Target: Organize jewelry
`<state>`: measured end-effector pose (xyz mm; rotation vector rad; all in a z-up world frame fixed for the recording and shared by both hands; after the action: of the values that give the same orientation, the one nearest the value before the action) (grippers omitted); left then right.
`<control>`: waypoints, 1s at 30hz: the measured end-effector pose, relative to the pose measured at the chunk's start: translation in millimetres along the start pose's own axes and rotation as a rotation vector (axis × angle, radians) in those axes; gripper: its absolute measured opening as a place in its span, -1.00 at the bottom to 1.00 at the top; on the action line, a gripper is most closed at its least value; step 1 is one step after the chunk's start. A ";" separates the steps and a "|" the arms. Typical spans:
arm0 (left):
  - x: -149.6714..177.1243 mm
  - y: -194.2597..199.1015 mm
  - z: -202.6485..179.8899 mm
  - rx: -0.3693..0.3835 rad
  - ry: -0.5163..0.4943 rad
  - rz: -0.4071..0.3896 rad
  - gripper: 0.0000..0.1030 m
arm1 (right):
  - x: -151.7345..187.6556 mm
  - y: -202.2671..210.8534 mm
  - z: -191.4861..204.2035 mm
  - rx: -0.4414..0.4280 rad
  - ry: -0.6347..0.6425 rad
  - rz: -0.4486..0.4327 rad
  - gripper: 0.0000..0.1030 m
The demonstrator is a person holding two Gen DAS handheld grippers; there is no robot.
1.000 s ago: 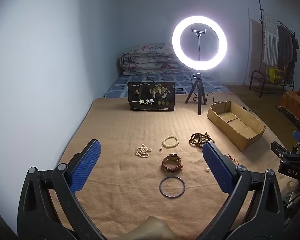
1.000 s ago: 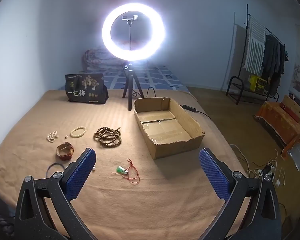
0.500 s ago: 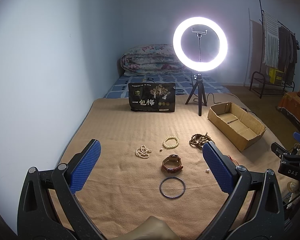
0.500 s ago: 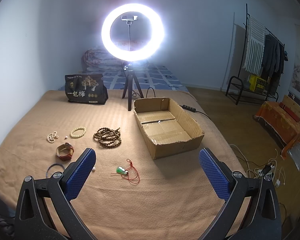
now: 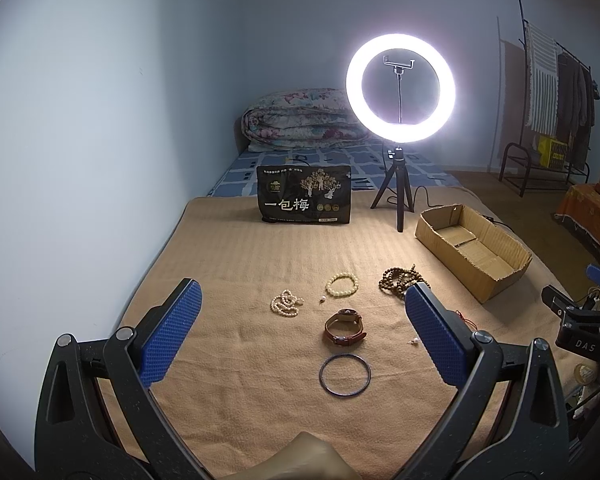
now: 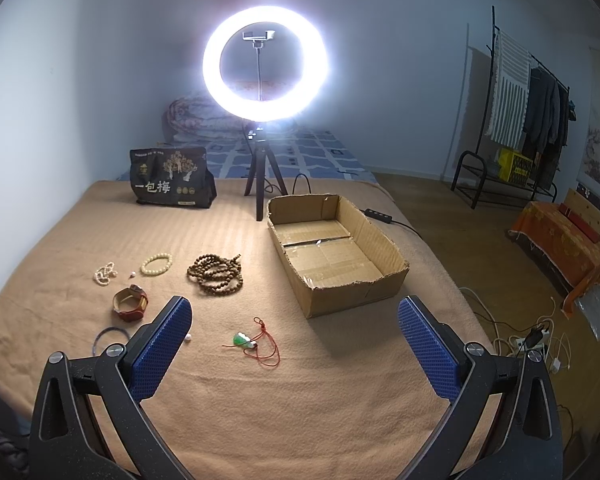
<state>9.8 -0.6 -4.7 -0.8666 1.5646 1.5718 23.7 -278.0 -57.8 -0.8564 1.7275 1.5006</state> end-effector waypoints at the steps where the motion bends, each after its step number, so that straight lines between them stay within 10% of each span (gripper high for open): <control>1: 0.0 0.0 0.1 0.000 0.000 0.000 1.00 | 0.0 0.0 -0.2 0.000 0.000 0.000 0.99; 30: 0.7 0.3 0.0 0.001 0.001 0.000 1.00 | 1.6 0.5 -0.2 -0.002 -0.002 0.008 0.99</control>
<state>9.2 -0.6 -5.2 -0.8668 1.5660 1.5706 22.4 -278.2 -58.8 -0.8498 1.7301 1.5076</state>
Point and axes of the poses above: each gripper's, at about its wrist camera, not at the fingertips, and y roughly against the way its jaws point, z to its left, x to its underside, the point moved 1 cm from there along -y, roughly the way its jaws point, and after that the axes turned 1 degree about x, right-handed, at the moved point
